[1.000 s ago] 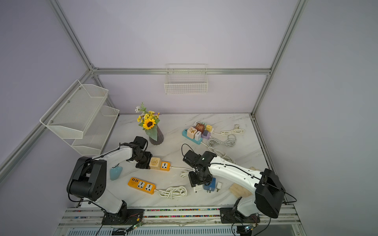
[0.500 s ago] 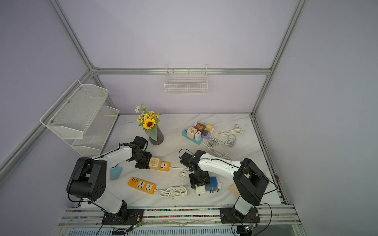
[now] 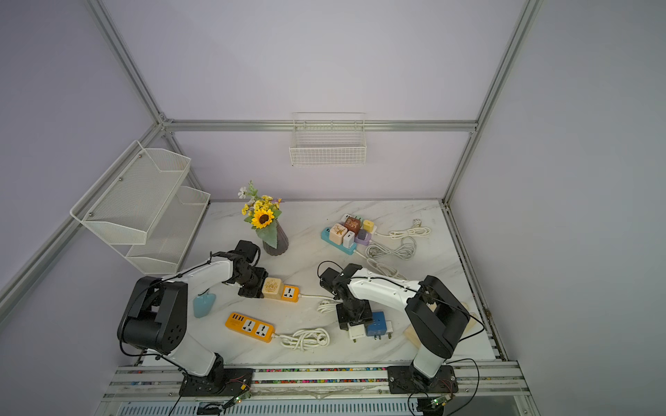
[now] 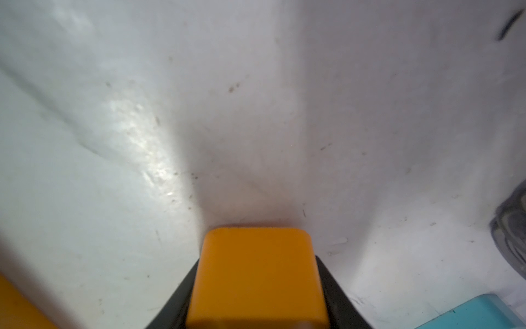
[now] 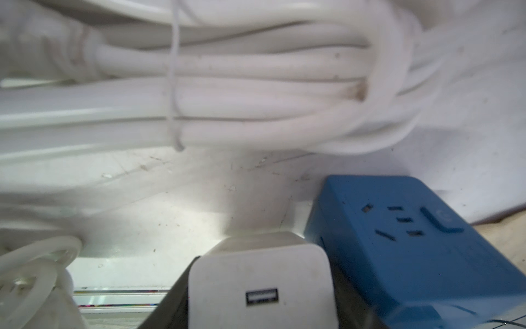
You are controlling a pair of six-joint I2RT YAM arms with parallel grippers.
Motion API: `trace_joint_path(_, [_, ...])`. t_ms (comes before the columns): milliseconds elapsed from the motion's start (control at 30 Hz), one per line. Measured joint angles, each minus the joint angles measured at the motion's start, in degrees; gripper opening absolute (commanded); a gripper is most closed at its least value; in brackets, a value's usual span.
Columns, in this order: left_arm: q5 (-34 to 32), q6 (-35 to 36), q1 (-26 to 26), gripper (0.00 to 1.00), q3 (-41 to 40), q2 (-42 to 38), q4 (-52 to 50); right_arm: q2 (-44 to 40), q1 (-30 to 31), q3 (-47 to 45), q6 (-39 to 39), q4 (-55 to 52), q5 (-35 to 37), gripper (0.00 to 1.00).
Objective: Pull the plug off the socket
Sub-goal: Place the plug at the center of the board.
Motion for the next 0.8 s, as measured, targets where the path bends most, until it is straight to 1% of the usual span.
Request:
trace_joint_path(133, [0.0,0.0,0.0,0.0,0.0,0.0,-0.2,0.1,0.0,0.0,0.0,0.3,0.0,0.56])
trace_joint_path(300, [-0.1,0.0,0.1,0.0,0.1,0.0,-0.9,0.6,-0.1,0.0,0.0,0.7,0.5,0.68])
trace_joint_path(433, [-0.1,0.0,0.2,0.0,0.1,0.0,-1.1,1.0,-0.2,-0.2,0.0,1.0,1.4,0.73])
trace_joint_path(667, [-0.1,0.4,0.3,0.0,0.2,0.0,-1.2,0.9,-0.2,0.2,0.0,0.3,2.9,0.75])
trace_joint_path(800, [-0.1,0.8,0.3,0.0,0.4,0.2,-1.5,-1.1,-0.2,2.6,-0.2,-0.5,4.5,0.75])
